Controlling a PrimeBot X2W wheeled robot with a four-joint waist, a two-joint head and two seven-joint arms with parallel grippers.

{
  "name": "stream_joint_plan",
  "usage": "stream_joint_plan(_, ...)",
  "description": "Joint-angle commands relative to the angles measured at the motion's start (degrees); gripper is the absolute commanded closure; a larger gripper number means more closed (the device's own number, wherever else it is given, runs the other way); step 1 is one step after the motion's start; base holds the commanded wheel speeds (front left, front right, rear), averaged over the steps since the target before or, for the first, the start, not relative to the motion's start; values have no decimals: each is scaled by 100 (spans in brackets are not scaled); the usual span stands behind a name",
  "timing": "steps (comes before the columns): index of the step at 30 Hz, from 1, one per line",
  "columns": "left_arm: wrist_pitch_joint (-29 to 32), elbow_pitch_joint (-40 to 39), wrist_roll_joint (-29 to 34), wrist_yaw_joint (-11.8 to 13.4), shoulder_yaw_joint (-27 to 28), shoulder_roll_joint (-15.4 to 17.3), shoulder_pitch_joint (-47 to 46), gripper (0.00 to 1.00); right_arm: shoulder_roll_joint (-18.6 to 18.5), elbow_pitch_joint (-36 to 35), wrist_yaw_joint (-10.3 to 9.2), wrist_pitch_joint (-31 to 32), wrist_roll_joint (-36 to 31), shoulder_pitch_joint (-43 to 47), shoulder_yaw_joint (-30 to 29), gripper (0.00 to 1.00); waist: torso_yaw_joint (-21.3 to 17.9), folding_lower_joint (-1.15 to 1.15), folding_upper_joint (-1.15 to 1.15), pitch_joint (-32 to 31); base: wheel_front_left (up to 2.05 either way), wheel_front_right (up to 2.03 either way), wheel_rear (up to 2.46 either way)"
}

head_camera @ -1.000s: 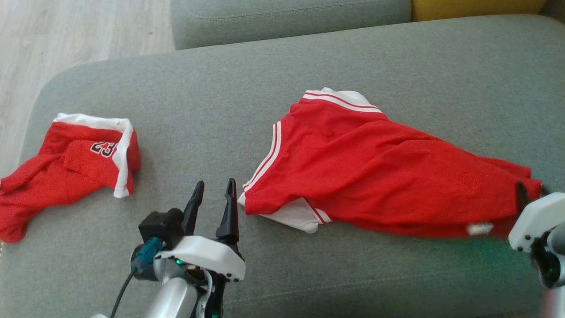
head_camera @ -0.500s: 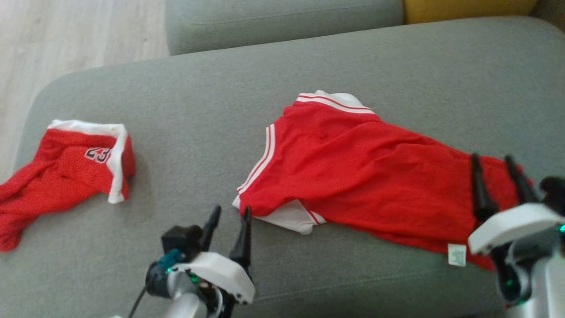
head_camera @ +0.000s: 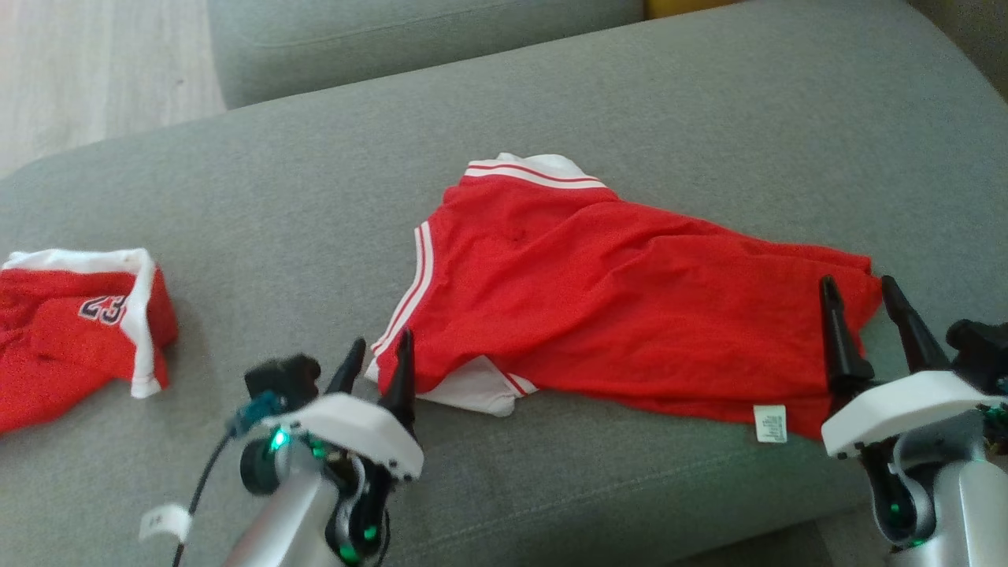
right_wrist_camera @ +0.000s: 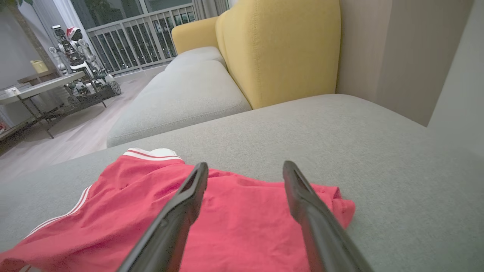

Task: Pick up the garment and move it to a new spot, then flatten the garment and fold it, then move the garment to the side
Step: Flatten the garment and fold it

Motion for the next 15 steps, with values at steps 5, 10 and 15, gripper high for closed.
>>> stream_joint_plan(5, 190, 427, -103, 147, 180, 10, -688, 0, -70, -201, -1, -82, 48, -286, 229, 0, -172, 0, 0, 71, 0, 0, 0)
stream_joint_plan(10, 538, 1230, 70, 369, 34, 42, -1122, 0, -70, -201, -1, -121, 71, -346, 330, 0, -316, 0, 0, 163, 0, 0, 0)
stream_joint_plan(15, 708, 1858, 134, 428, -85, 39, -1399, 0, -70, -211, -1, -179, 85, -386, 394, 0, -427, 0, 0, 259, 0, 0, 0)
